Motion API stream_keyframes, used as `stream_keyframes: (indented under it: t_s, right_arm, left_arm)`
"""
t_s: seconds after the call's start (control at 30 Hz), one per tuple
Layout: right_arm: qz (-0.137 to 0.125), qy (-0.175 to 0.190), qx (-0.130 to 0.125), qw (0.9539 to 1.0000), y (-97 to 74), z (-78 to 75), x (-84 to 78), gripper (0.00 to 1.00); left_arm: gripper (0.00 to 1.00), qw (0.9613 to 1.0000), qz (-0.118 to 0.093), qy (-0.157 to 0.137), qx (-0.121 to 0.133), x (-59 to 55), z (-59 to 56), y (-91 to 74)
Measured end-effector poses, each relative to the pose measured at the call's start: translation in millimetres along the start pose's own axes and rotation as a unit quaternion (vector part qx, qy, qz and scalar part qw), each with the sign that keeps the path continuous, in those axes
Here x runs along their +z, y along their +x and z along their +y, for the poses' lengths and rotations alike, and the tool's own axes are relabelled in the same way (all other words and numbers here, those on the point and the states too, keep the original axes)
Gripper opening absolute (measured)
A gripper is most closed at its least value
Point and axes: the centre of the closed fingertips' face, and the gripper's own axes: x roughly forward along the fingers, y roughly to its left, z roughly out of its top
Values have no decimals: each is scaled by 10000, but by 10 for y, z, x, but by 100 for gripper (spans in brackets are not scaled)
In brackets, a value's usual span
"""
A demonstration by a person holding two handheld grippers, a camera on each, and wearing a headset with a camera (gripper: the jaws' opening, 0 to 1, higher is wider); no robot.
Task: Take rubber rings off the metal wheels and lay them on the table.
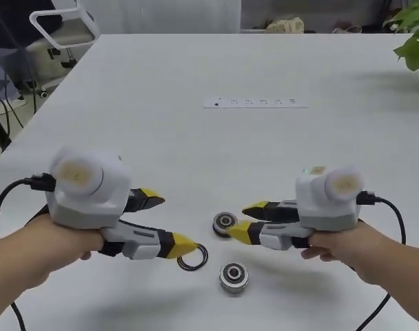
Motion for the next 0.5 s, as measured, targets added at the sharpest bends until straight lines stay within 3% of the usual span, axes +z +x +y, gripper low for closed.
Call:
stream_keyframes:
  t_s: [0.5]
  right_arm:
    - [157, -253, 2, 9996, 21, 5, -77, 28]
  left_arm:
    - [58, 9999, 52, -93, -45, 39, 12, 145]
